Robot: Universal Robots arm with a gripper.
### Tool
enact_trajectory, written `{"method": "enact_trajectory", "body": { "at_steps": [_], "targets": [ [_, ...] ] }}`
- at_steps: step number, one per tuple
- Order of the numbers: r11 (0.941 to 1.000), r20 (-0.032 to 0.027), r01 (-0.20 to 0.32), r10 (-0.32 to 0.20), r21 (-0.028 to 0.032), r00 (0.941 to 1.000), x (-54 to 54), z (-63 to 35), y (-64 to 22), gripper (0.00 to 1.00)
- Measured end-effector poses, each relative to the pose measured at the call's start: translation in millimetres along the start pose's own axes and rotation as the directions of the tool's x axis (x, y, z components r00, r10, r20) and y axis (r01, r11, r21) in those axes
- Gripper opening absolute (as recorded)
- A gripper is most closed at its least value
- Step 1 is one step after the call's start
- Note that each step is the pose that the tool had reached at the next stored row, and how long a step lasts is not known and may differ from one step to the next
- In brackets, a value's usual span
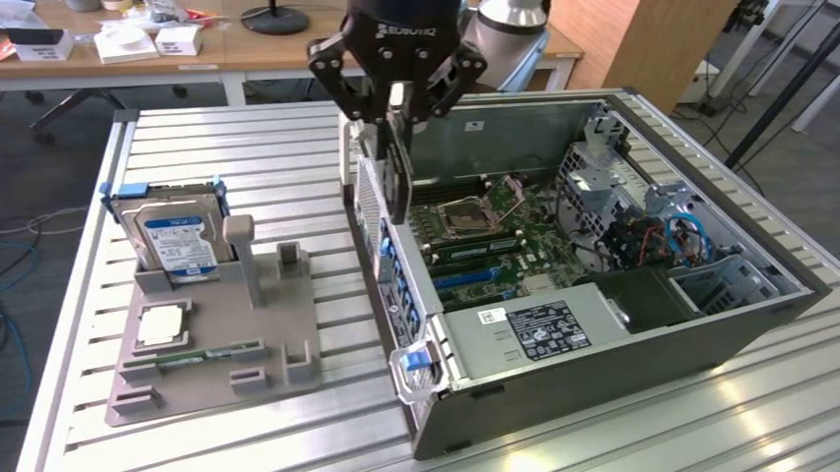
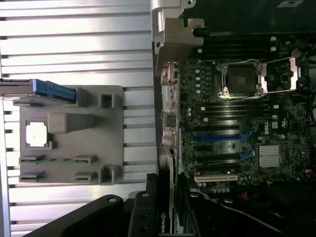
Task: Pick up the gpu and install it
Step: 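Pick up the gpu and move the gpu toward the slot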
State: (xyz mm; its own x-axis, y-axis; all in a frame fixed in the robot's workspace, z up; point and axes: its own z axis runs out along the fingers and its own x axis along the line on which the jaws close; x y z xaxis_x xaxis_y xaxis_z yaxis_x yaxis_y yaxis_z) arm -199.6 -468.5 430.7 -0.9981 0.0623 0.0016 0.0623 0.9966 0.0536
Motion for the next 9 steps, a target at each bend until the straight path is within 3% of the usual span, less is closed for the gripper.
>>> {"method": "enact_trajectory", "body": {
  "at_steps": [9],
  "targets": [
    [1.0000, -0.0003, 0.003, -0.003, -0.0034, 1.0000, -41.1, 0.1, 2.6, 0.26]
  ]
}}
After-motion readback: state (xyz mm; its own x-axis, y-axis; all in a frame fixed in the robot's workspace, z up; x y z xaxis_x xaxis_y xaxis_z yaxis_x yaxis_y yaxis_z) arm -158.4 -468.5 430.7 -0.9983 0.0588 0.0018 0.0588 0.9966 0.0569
